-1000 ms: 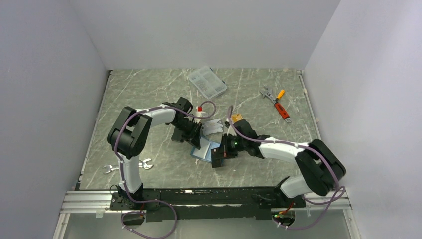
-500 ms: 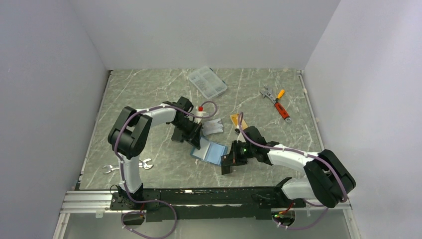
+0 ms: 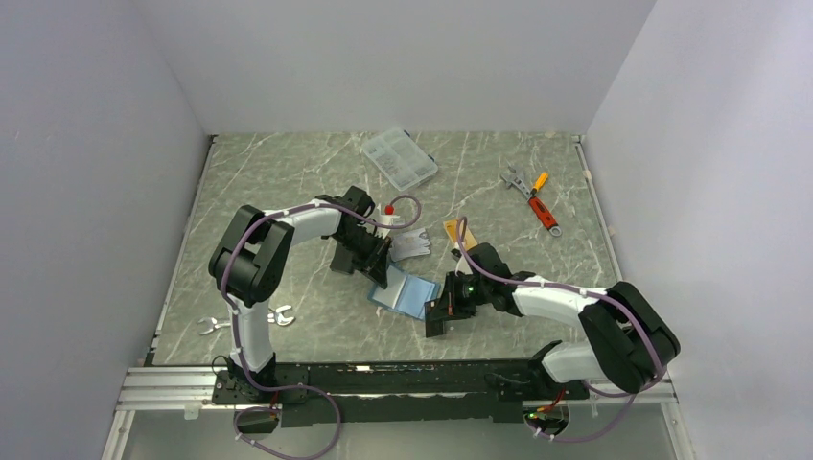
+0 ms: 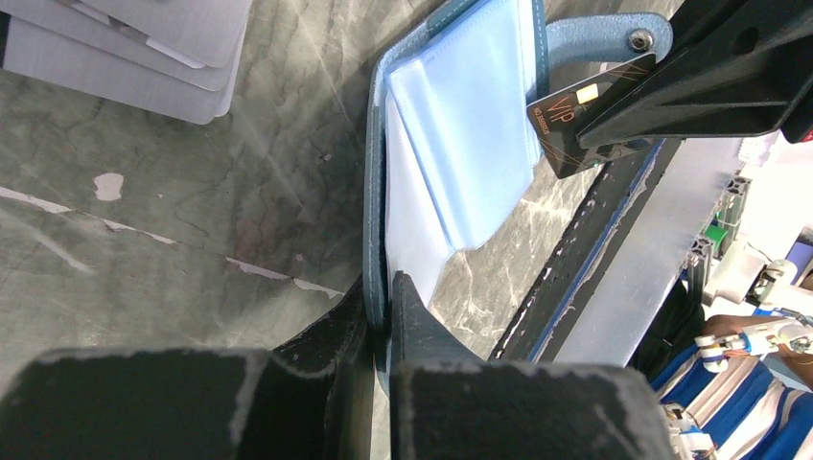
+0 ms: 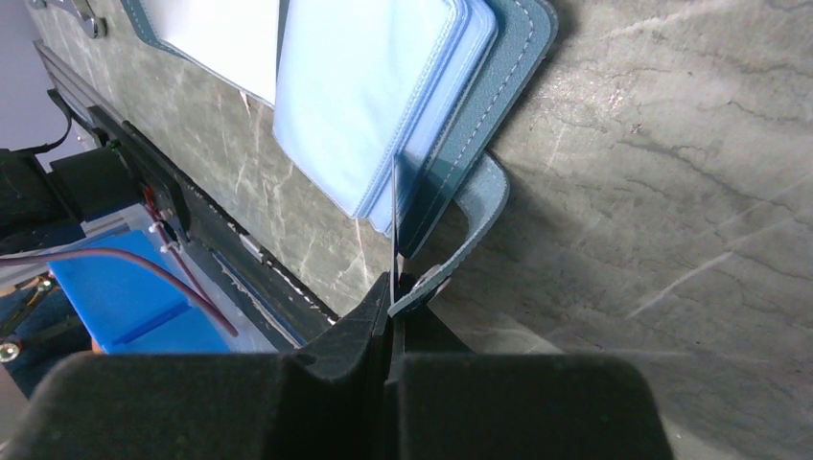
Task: Put the credit cards into the card holder
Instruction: Open the card holder at the center of the board, then insert the credit card into the card holder.
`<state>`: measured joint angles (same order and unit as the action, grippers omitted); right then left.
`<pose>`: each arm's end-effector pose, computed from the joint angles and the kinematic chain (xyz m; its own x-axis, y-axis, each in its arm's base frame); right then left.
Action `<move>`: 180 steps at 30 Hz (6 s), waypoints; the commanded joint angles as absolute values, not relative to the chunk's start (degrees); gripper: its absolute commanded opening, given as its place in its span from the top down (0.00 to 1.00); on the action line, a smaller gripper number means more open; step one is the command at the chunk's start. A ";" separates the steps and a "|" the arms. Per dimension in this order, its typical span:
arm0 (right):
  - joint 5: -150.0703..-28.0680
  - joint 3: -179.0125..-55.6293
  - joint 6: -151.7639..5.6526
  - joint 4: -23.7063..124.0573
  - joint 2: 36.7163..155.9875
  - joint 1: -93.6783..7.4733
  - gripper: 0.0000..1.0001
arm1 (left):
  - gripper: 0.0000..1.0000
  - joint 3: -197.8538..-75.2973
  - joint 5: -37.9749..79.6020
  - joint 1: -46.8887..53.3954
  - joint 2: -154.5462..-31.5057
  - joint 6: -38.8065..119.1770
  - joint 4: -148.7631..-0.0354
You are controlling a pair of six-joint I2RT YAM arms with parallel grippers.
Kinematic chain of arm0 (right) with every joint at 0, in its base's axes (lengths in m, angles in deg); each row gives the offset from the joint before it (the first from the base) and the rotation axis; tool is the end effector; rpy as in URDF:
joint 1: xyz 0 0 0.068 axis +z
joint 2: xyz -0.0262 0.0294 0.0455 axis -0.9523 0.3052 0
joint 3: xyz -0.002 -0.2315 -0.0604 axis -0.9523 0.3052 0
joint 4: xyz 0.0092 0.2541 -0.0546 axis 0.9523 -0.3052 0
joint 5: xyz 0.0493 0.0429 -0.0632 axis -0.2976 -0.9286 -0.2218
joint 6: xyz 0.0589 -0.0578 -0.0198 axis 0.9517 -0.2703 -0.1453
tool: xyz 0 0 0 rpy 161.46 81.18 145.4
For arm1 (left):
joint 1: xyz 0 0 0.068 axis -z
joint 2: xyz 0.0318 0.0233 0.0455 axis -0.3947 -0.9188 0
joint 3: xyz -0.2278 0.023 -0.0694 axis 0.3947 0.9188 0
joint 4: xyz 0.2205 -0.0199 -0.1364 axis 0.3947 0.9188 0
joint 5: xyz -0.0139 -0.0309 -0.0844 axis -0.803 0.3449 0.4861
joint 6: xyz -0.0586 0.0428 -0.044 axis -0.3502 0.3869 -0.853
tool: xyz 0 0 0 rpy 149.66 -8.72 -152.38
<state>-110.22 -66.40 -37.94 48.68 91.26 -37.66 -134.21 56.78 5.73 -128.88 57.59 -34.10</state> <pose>0.1828 0.1697 0.0715 -0.9820 0.0345 -0.1856 -0.1045 0.7198 0.6863 0.2795 -0.2142 0.0854 -0.8098 0.5315 -0.2484 0.5417 0.5148 -0.6645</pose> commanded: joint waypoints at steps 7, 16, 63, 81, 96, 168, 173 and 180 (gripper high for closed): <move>-110.76 -66.78 -36.98 53.18 92.79 -37.87 1.00 | 0.97 -135.56 58.85 6.35 -126.03 59.67 -33.76; -110.44 -68.65 -38.06 51.08 91.19 -37.82 1.00 | 0.96 -135.16 58.78 6.37 -125.55 59.77 -33.97; -112.45 -81.23 -35.18 59.70 105.77 -32.49 1.00 | 0.42 -131.64 65.99 2.48 -125.88 55.51 -38.17; -111.90 -79.83 -36.38 59.06 105.71 -32.60 1.00 | 0.69 -122.41 56.08 6.37 -120.12 51.33 -44.40; -113.95 -82.08 -35.13 61.47 108.73 -31.64 1.00 | 0.34 -115.39 56.63 4.22 -116.46 46.23 -52.14; -111.52 -84.77 -35.62 56.28 109.64 -28.65 1.00 | 0.60 -119.29 23.77 30.13 -100.37 100.57 -39.75; -111.58 -84.15 -35.84 56.37 109.93 -28.73 1.00 | 0.62 -115.52 22.02 30.19 -100.71 100.35 -41.92; -111.17 -82.76 -34.82 57.56 109.85 -28.94 1.00 | 0.66 -111.90 19.04 31.39 -100.41 97.73 -42.61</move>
